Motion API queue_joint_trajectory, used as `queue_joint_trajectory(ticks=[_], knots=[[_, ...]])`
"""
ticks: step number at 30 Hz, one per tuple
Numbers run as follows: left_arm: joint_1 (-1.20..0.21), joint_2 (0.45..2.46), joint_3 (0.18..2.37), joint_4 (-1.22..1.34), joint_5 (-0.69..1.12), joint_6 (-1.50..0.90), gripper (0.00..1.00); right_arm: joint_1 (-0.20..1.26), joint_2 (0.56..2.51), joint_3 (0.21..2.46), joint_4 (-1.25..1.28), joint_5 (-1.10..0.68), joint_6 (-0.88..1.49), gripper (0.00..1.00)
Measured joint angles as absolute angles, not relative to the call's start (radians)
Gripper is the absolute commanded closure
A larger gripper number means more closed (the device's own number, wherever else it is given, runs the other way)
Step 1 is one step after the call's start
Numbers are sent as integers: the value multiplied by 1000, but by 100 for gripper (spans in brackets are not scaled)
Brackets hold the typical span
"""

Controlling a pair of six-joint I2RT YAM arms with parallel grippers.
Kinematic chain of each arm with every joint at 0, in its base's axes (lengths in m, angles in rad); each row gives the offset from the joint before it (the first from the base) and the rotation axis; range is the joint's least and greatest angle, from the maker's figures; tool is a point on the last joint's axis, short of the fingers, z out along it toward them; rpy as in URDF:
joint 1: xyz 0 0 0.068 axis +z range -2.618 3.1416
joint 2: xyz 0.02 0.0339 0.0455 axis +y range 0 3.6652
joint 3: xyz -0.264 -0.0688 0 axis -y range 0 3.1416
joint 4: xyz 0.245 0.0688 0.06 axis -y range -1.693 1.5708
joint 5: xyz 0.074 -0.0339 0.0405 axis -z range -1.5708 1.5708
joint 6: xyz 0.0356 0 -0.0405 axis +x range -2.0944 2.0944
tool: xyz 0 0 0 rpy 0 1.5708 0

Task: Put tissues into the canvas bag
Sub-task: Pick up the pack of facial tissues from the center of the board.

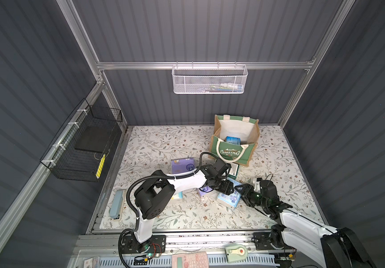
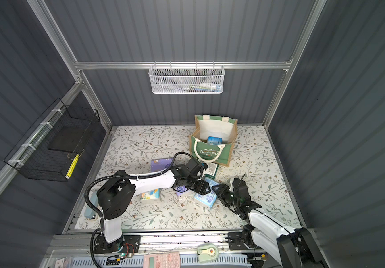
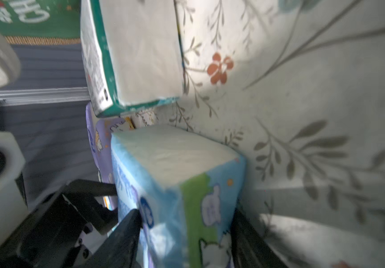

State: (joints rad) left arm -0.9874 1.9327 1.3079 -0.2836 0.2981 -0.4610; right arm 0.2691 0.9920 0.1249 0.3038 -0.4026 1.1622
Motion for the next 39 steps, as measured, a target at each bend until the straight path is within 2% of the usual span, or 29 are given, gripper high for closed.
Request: queue_joint_trajectory(ticks=[8, 23, 39], knots=[[-987, 1955, 1331, -238, 327, -498, 27, 134, 982, 210, 241, -469, 1061, 36], [-947, 1954, 1327, -167, 388, -576, 22, 114, 862, 270, -105, -441, 860, 30], [-942, 1962, 1318, -164, 447, -638, 16, 105, 879, 277, -175, -466, 791, 45]])
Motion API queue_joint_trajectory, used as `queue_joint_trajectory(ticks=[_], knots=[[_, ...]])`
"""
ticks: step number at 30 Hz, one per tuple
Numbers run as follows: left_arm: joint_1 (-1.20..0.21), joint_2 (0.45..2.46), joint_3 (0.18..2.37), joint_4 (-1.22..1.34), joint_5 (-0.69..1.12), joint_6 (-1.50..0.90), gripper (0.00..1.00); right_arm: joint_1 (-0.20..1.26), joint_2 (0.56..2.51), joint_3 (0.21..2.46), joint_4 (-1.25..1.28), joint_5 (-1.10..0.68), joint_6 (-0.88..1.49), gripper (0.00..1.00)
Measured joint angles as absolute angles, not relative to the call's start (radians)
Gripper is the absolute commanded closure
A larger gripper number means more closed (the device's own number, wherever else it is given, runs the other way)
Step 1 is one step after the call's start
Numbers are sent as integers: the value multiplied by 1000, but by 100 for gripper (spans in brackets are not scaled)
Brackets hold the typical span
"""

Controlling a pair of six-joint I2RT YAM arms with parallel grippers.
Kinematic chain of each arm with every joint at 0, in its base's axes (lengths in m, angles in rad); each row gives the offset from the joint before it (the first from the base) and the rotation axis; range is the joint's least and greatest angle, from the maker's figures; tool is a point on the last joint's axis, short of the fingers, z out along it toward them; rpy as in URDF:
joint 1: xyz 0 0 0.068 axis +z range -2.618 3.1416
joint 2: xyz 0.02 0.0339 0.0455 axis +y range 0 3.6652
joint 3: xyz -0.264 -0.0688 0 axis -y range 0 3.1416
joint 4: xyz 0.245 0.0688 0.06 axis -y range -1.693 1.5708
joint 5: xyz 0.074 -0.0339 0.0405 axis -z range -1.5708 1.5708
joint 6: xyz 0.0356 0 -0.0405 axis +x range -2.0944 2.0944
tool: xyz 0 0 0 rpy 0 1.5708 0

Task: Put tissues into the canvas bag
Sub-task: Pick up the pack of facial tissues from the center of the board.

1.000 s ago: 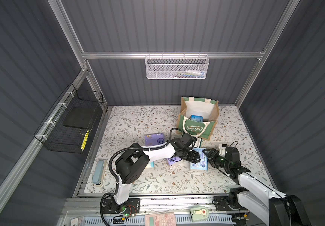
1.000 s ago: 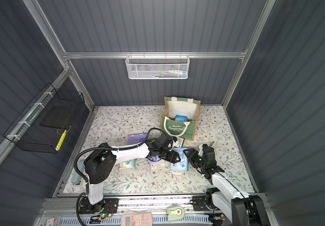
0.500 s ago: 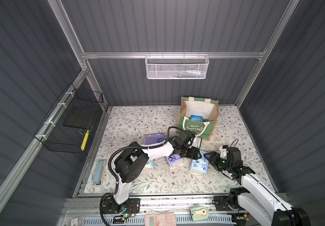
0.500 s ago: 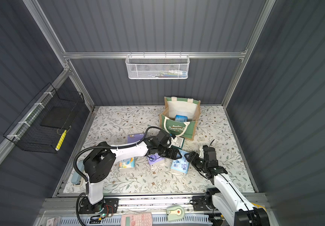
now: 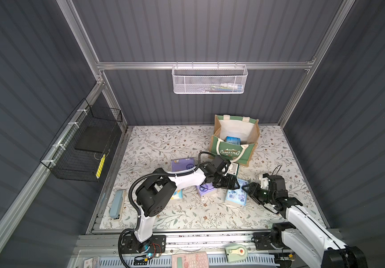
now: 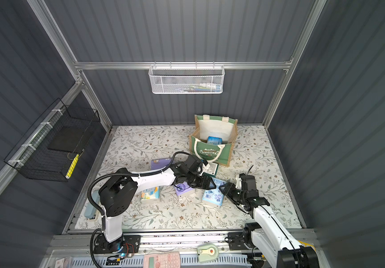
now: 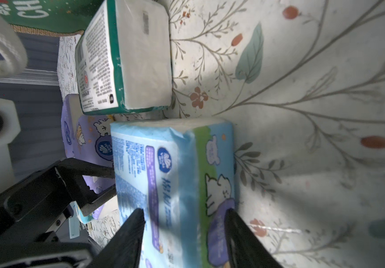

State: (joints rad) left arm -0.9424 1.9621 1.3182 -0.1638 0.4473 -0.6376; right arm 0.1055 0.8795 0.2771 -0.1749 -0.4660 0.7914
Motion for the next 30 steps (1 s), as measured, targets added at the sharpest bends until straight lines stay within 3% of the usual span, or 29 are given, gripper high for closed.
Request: queue_joint_trajectory(ticks=[14, 30], knots=[[-935, 2011, 1319, -152, 488, -667, 15, 48, 902, 241, -134, -482, 811, 54], [-932, 2080, 1331, -63, 623, -733, 18, -11, 877, 153, -18, -545, 840, 58]])
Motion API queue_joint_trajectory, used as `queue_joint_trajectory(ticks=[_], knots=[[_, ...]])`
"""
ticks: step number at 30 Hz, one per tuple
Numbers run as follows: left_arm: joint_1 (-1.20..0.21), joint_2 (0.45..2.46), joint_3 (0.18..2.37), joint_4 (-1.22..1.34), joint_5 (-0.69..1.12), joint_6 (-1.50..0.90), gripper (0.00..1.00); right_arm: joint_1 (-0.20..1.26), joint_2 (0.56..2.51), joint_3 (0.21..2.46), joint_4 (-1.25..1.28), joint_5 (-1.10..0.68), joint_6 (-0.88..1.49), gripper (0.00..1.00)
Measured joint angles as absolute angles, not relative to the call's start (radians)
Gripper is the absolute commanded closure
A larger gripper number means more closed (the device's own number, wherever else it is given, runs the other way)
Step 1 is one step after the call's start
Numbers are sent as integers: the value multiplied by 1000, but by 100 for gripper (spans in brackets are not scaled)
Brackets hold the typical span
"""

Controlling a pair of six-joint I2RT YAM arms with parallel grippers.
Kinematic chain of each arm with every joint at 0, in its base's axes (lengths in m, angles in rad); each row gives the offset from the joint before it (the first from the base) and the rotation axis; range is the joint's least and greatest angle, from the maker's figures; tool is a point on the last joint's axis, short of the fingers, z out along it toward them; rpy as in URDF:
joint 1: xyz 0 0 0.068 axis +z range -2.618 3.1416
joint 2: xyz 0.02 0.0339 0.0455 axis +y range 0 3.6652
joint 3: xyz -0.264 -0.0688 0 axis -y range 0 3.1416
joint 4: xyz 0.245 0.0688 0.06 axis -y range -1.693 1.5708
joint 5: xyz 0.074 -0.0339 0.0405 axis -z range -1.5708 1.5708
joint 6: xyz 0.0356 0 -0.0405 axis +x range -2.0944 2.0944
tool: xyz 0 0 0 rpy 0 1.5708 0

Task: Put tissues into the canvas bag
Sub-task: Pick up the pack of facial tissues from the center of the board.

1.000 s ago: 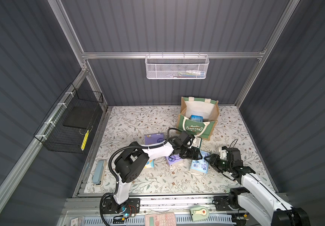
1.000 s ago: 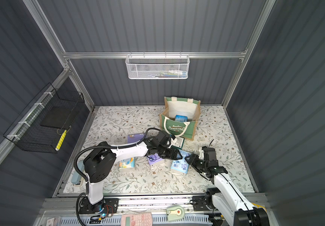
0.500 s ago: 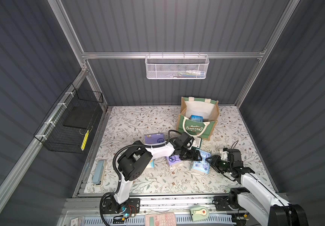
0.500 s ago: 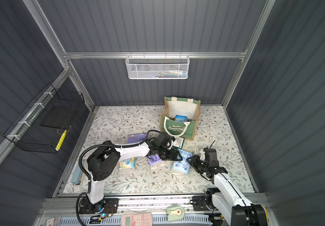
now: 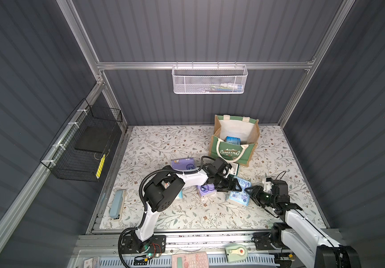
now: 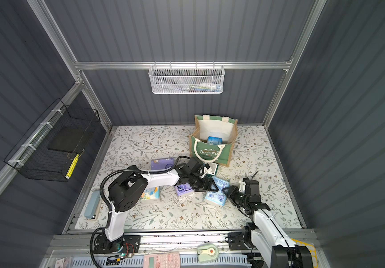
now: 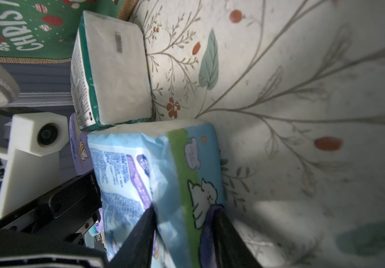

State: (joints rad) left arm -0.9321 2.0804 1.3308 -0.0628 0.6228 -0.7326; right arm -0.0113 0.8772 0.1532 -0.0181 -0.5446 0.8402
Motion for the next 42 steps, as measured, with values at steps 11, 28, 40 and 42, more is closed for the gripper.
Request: queue_joint_trajectory(ticks=[11, 28, 40, 42], knots=[[-928, 2119, 1343, -22, 685, -772, 24, -19, 854, 115, 41, -562, 899, 57], [-924, 2137, 1342, 93, 727, -849, 47, -26, 799, 101, 73, -549, 946, 47], [-919, 2130, 1328, 174, 727, -870, 60, -25, 665, 123, 7, -531, 916, 12], [-919, 2123, 1327, 175, 726, -870, 60, -25, 651, 133, -2, -527, 910, 6]])
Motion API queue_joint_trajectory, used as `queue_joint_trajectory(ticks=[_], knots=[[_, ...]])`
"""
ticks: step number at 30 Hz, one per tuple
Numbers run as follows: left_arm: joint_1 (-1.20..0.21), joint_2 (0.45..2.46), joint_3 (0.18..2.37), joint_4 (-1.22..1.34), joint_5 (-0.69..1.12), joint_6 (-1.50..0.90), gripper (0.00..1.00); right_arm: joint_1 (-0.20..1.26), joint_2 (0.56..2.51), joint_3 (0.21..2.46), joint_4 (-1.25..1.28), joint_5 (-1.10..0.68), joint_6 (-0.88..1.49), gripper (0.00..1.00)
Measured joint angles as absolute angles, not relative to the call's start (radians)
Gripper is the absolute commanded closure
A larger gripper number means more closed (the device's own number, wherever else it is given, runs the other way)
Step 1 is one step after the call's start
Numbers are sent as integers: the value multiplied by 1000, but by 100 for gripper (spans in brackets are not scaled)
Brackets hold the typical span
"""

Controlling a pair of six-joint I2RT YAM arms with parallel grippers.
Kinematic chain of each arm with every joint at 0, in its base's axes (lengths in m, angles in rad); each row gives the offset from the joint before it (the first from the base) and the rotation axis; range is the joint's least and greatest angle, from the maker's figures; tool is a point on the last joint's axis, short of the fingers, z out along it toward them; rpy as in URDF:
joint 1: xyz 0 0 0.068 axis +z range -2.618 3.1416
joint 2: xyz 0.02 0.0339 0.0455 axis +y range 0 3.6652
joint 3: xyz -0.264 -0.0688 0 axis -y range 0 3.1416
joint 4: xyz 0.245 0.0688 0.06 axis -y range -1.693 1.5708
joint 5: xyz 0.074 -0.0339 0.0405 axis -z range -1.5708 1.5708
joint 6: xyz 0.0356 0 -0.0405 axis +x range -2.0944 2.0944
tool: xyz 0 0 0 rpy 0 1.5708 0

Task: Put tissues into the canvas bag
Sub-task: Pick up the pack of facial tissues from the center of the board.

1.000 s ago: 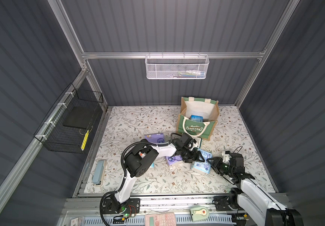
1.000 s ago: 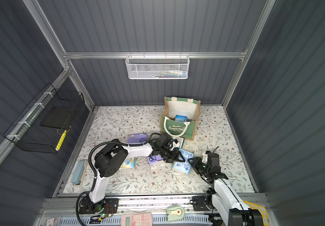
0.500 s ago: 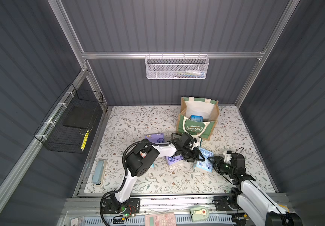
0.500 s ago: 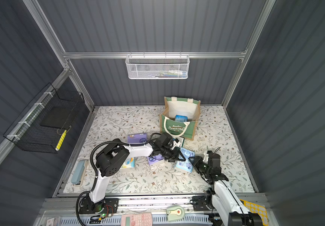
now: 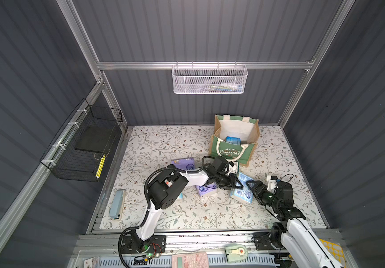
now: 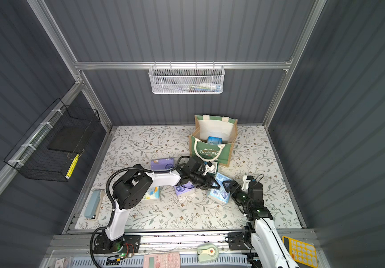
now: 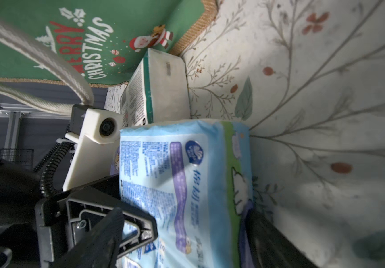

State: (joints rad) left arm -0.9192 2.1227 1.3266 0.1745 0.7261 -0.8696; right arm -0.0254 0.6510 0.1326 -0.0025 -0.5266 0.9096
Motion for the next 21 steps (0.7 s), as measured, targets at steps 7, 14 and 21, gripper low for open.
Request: queue_joint_trajectory(ticks=[7, 14, 21], knots=[[-919, 2076, 1319, 170, 721, -866, 62, -25, 621, 169, -33, -518, 865, 1], [-919, 2031, 1319, 141, 699, -842, 63, -26, 599, 243, -42, -520, 797, 1], [-919, 2002, 1344, 89, 687, -816, 64, -27, 574, 297, -42, -520, 730, 1]])
